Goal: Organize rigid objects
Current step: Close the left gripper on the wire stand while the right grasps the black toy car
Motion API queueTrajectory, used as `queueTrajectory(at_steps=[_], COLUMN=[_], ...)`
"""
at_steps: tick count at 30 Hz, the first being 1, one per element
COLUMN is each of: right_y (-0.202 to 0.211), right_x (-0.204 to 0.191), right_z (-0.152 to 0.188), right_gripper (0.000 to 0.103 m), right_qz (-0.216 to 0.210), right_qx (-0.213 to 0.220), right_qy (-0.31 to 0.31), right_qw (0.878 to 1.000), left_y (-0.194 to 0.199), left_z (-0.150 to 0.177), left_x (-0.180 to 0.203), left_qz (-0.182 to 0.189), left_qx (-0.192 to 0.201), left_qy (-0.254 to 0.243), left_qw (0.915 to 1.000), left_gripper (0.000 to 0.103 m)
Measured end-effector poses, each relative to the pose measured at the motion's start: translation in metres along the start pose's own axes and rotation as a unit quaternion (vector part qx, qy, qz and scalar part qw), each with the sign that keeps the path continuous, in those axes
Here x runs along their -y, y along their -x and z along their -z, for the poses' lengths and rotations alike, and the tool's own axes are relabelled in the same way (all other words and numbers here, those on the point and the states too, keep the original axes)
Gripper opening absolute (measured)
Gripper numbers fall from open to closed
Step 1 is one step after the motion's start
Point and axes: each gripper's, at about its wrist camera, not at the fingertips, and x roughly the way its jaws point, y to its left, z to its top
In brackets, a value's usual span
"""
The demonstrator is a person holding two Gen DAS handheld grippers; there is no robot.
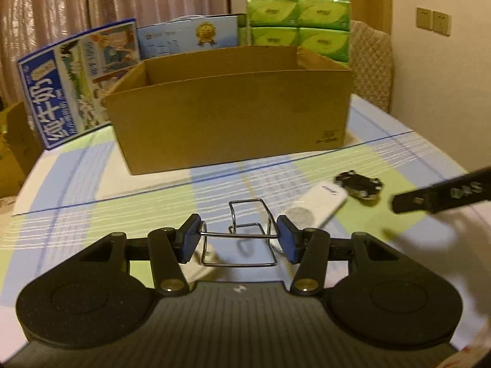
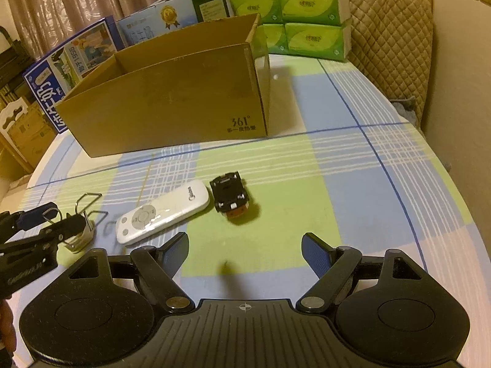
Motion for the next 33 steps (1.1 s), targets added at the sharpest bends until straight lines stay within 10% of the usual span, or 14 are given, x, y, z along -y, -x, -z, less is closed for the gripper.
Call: queueTrajectory(at_steps=[9, 33], right_y=[-0.029, -0.091], right_x=[-0.008, -0.021], right_z=[-0.021, -0.046], right_gripper=[0.078, 0.028], right_qz=[-0.006, -0.009], right_qx=[0.005, -0.063], right_qy=[0.059, 0.149], right_qw=[0.998, 0.987], left_y=[-0.008, -0.019], left_z=[0.017, 0.03], left_x=[0.009, 0.014], left_qz=[0.013, 0.005], left_qx=[-0.035, -0.065], left_qy=[0.018, 0.0], left_qw=[0.9991, 0.9979], left_gripper=[0.049, 0.049])
